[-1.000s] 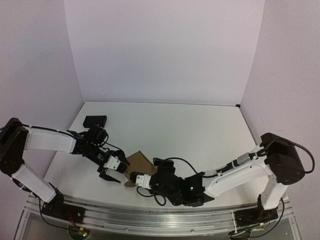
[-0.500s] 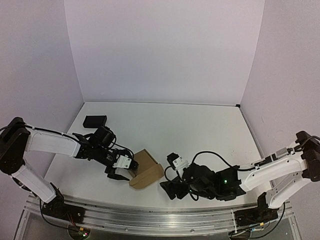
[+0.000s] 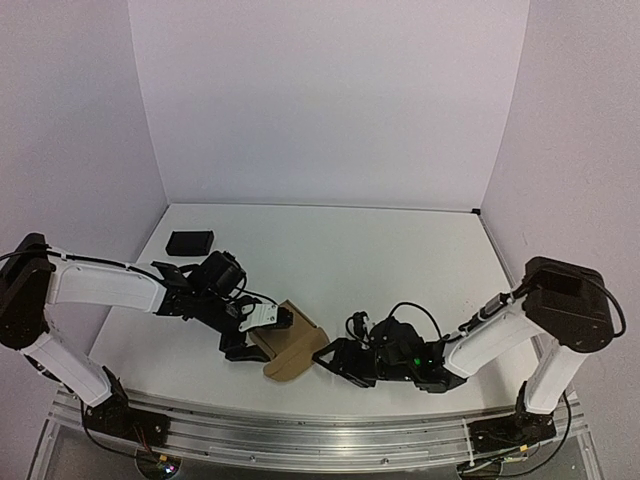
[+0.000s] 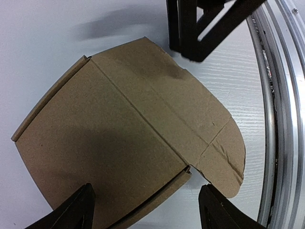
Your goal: Fold the paper box
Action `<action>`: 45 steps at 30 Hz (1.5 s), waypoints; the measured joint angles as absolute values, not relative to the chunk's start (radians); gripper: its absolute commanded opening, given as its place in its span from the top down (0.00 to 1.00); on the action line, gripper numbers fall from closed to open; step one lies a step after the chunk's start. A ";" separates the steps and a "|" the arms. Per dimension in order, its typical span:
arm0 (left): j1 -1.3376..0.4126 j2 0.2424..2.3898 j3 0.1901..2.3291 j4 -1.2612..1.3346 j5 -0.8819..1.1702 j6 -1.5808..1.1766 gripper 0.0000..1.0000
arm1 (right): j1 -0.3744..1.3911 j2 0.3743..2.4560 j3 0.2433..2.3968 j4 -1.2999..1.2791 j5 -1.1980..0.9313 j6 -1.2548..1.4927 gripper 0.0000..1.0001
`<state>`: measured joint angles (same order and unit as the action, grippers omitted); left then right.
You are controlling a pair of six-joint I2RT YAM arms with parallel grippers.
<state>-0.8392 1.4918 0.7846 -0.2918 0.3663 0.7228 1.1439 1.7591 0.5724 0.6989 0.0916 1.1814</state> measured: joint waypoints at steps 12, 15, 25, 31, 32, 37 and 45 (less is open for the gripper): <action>-0.857 1.519 0.917 -0.554 0.499 0.682 0.11 | 1.144 1.964 0.636 1.005 0.030 1.365 0.47; -0.856 1.518 0.969 -0.664 0.581 0.785 0.07 | 1.144 1.964 0.645 1.031 0.025 1.358 0.54; -0.835 1.519 1.044 -0.685 0.556 1.026 0.00 | 1.144 1.932 0.658 1.060 0.020 1.317 0.54; -0.752 1.616 1.106 -0.678 0.517 1.107 0.00 | 1.144 1.916 0.678 1.042 -0.001 1.294 0.55; -0.743 1.631 1.109 -0.679 0.515 1.116 0.00 | 1.144 1.916 0.685 1.038 -0.006 1.294 0.56; -0.739 1.659 1.102 -0.680 0.518 1.145 0.00 | 1.144 1.916 0.697 1.003 -0.018 1.292 0.62; -0.740 1.644 1.092 -0.671 0.557 1.148 0.00 | 1.144 1.916 0.757 0.922 -0.079 1.224 0.75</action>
